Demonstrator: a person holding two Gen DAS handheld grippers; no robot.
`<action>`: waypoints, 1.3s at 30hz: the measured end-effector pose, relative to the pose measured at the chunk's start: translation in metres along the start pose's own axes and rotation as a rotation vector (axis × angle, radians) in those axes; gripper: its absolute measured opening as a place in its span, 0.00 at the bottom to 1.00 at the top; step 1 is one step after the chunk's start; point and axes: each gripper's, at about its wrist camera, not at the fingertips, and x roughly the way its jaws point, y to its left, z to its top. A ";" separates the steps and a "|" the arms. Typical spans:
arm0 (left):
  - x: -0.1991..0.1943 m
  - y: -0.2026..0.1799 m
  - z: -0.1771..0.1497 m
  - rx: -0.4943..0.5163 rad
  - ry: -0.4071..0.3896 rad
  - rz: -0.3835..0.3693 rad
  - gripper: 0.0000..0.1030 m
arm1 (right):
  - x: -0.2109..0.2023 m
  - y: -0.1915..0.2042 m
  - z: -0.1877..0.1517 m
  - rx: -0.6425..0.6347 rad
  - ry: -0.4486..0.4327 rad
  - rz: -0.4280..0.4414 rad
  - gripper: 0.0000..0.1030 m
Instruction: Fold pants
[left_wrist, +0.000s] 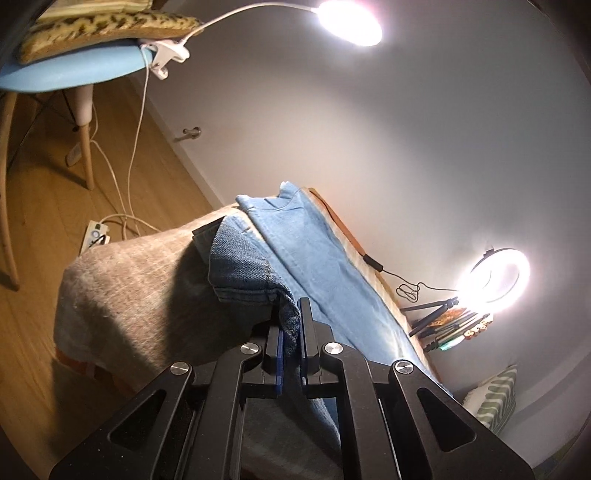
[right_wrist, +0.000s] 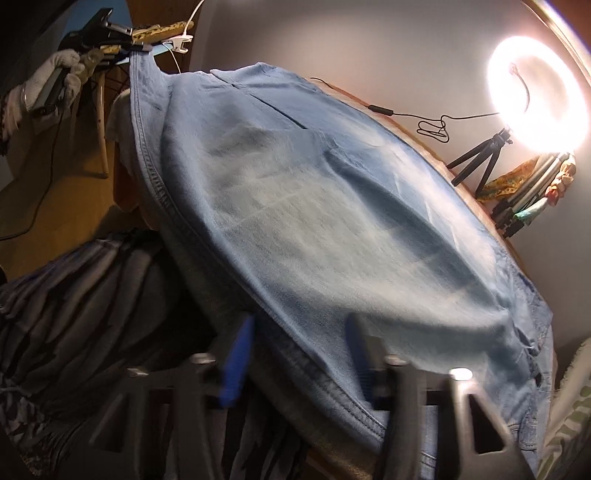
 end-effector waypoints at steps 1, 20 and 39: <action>-0.001 -0.002 0.001 0.009 -0.001 0.001 0.04 | 0.000 0.001 0.001 -0.005 0.002 -0.016 0.26; 0.003 -0.066 0.053 0.107 -0.099 -0.053 0.04 | -0.067 -0.081 0.104 0.012 -0.204 -0.315 0.08; 0.177 -0.102 0.128 0.229 0.023 0.080 0.04 | 0.093 -0.202 0.231 0.056 -0.039 -0.339 0.07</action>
